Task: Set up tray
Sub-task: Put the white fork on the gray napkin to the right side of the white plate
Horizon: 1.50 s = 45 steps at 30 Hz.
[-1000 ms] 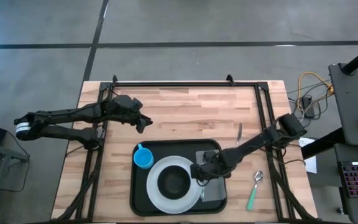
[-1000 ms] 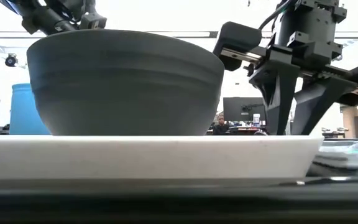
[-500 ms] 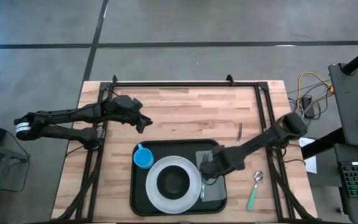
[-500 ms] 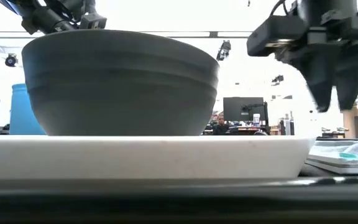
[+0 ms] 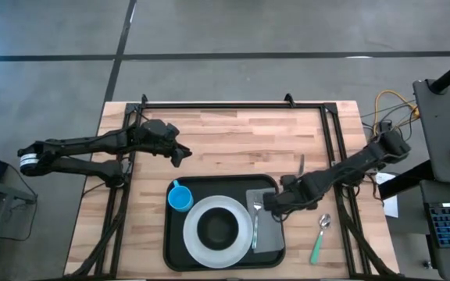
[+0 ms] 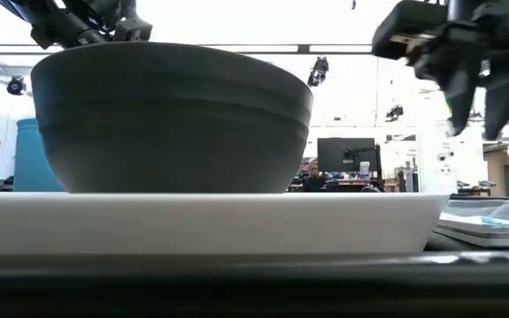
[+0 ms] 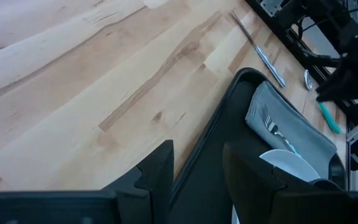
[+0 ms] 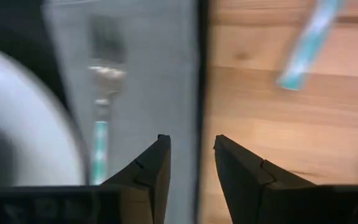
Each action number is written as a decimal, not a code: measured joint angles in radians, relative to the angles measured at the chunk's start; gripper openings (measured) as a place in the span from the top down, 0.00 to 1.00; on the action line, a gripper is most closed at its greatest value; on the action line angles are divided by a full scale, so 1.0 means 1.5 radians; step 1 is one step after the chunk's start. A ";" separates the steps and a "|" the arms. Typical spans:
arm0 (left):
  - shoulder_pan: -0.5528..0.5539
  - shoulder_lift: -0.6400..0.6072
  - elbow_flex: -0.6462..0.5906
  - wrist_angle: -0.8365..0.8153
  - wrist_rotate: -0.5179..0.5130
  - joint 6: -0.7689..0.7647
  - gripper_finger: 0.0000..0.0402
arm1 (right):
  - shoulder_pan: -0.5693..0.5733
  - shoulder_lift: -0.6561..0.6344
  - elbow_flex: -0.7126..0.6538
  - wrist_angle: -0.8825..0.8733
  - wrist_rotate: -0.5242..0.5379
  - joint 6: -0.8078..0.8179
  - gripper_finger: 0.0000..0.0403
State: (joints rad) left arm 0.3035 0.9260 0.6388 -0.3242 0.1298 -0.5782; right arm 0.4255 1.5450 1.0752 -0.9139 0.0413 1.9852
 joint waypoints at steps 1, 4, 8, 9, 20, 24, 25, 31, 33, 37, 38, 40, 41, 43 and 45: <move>0.000 0.000 0.000 0.000 0.000 0.000 0.70 | -0.003 0.006 -0.001 0.021 0.005 -0.003 0.71; 0.000 0.000 0.000 0.000 -0.005 0.000 0.70 | -0.017 0.040 0.001 0.080 0.003 -0.027 0.69; 0.000 0.000 0.000 0.000 -0.008 0.000 0.70 | -0.030 0.108 0.029 0.111 -0.015 -0.064 0.68; 0.000 0.000 0.000 0.000 -0.008 0.000 0.70 | -0.032 0.119 0.038 0.113 -0.019 -0.070 0.68; 0.000 0.000 0.000 0.000 -0.008 0.000 0.70 | -0.035 0.162 0.055 0.146 -0.045 -0.081 0.67; 0.000 0.000 0.000 0.000 -0.009 0.000 0.70 | -0.036 0.171 0.055 0.181 -0.045 -0.081 0.65; 0.000 0.000 0.000 0.000 -0.009 0.000 0.70 | -0.036 0.175 0.055 0.183 -0.045 -0.079 0.65; 0.000 0.000 0.000 0.000 -0.009 0.000 0.70 | -0.036 0.205 0.055 0.209 -0.045 -0.066 0.63; 0.000 0.000 0.000 0.000 -0.009 0.000 0.70 | -0.036 0.213 0.055 0.220 -0.045 -0.063 0.62; 0.000 0.000 0.000 0.000 -0.009 0.000 0.70 | -0.036 0.214 0.055 0.217 -0.043 -0.071 0.64; 0.000 0.000 0.000 0.000 -0.009 0.000 0.70 | -0.036 0.214 0.055 0.214 -0.043 -0.073 0.65; 0.000 0.000 0.000 0.000 -0.009 0.000 0.70 | -0.037 0.214 0.055 0.212 -0.042 -0.085 0.67; 0.000 0.000 0.000 0.000 -0.009 0.000 0.70 | -0.037 0.214 0.055 0.213 -0.042 -0.089 0.68; 0.000 0.000 0.000 0.000 -0.009 0.000 0.70 | -0.037 0.214 0.055 0.212 -0.043 -0.098 0.72; 0.000 0.000 0.000 0.000 -0.009 0.000 0.70 | -0.037 0.214 0.055 0.212 -0.043 -0.102 0.75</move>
State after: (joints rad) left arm 0.3035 0.9264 0.6388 -0.3244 0.1165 -0.5785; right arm 0.3695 1.8656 1.1576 -0.5957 -0.0235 1.8327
